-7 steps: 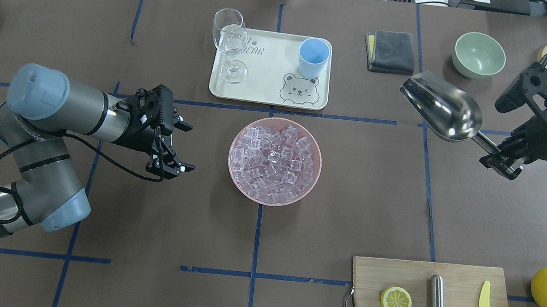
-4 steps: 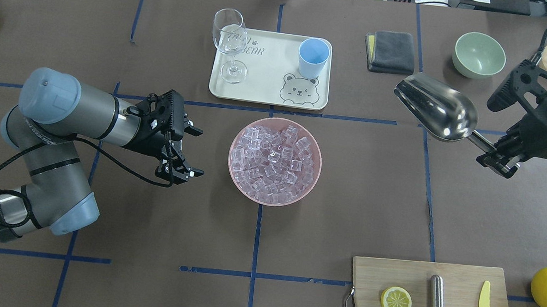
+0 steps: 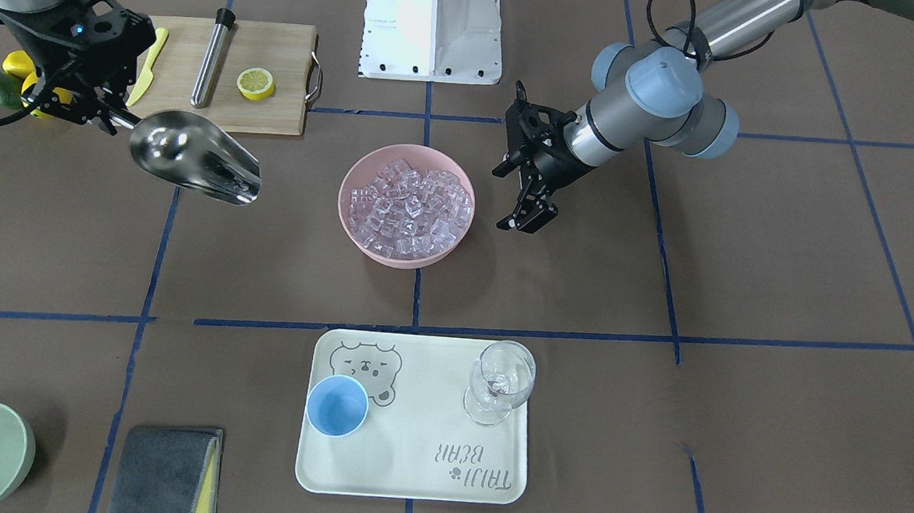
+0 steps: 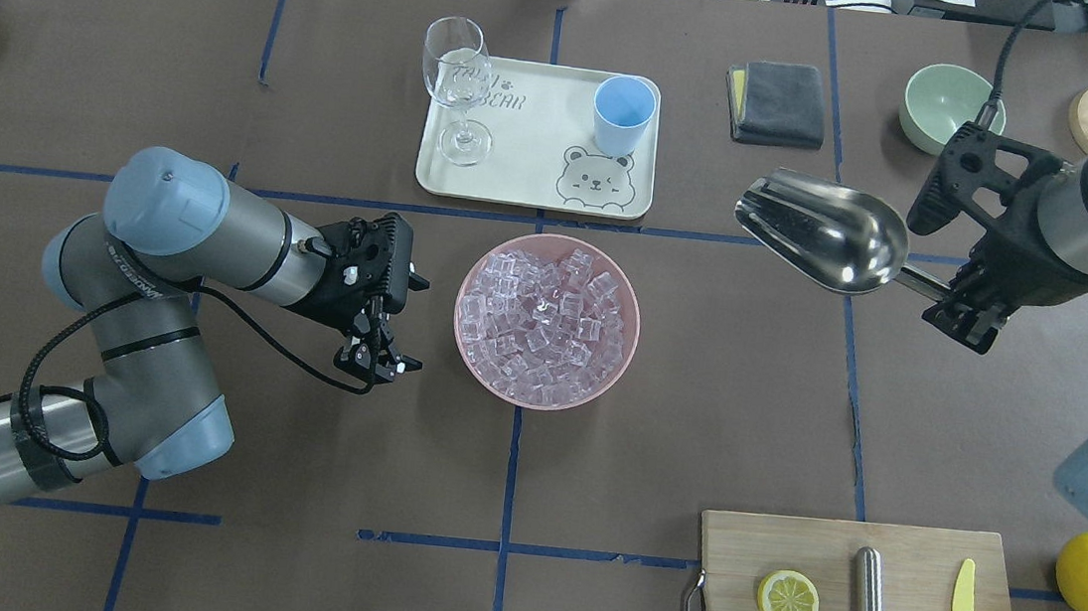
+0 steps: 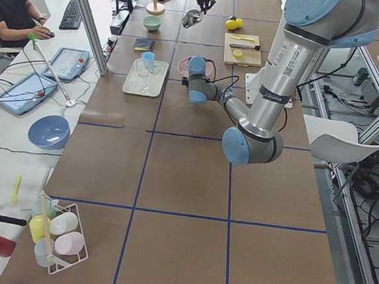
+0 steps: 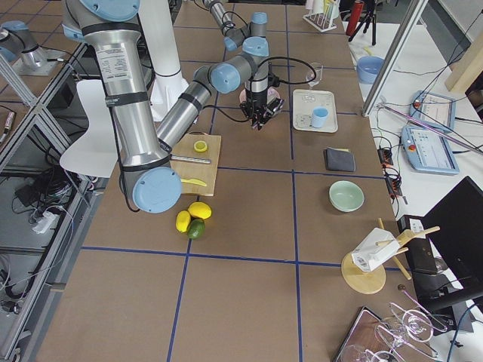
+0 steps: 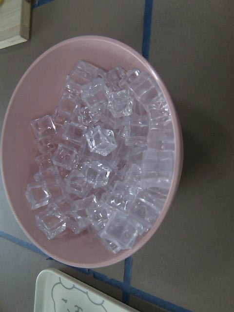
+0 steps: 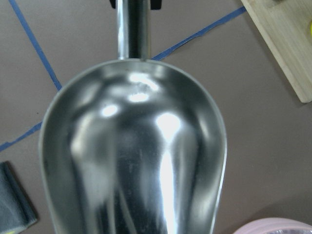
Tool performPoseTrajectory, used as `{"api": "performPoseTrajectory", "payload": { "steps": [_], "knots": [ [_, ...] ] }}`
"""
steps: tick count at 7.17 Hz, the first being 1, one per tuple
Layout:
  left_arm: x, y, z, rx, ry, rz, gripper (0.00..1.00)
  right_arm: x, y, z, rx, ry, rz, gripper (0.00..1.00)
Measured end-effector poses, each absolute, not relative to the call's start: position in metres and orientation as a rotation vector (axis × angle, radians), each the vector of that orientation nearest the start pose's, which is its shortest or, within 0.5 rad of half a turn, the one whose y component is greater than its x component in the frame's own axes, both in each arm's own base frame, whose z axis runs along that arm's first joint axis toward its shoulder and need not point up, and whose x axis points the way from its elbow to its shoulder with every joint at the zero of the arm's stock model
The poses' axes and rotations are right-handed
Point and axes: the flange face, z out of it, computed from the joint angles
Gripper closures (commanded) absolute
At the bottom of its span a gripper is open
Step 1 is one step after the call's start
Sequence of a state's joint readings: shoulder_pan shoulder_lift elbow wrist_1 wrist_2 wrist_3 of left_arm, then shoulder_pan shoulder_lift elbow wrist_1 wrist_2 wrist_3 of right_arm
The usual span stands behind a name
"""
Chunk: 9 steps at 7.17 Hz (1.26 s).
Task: Put ice in cup with scoop
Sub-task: 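Lower the left gripper to the bowl rim while the right brings the scoop over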
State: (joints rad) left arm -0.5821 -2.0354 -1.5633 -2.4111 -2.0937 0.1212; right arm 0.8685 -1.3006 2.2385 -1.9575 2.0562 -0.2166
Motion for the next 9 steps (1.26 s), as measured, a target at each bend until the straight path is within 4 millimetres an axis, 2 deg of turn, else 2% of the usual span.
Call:
{"api": "performPoseTrajectory", "payload": {
  "steps": [2, 6, 9],
  "knots": [
    [0.511, -0.435, 0.298, 1.035, 1.004, 1.278, 0.0, -0.255, -0.419, 0.258, 0.418, -0.606, -1.044, 1.0],
    [0.517, -0.439, 0.298, 1.022, 1.006, 1.27, 0.01, -0.283, -0.418, 0.226, 0.422, -0.507, -1.149, 1.0],
    [0.523, -0.442, 0.282, 1.01, 1.036, 1.225, 0.01, -0.294, -0.415, 0.221, 0.419, -0.483, -1.183, 1.0]
  ]
}}
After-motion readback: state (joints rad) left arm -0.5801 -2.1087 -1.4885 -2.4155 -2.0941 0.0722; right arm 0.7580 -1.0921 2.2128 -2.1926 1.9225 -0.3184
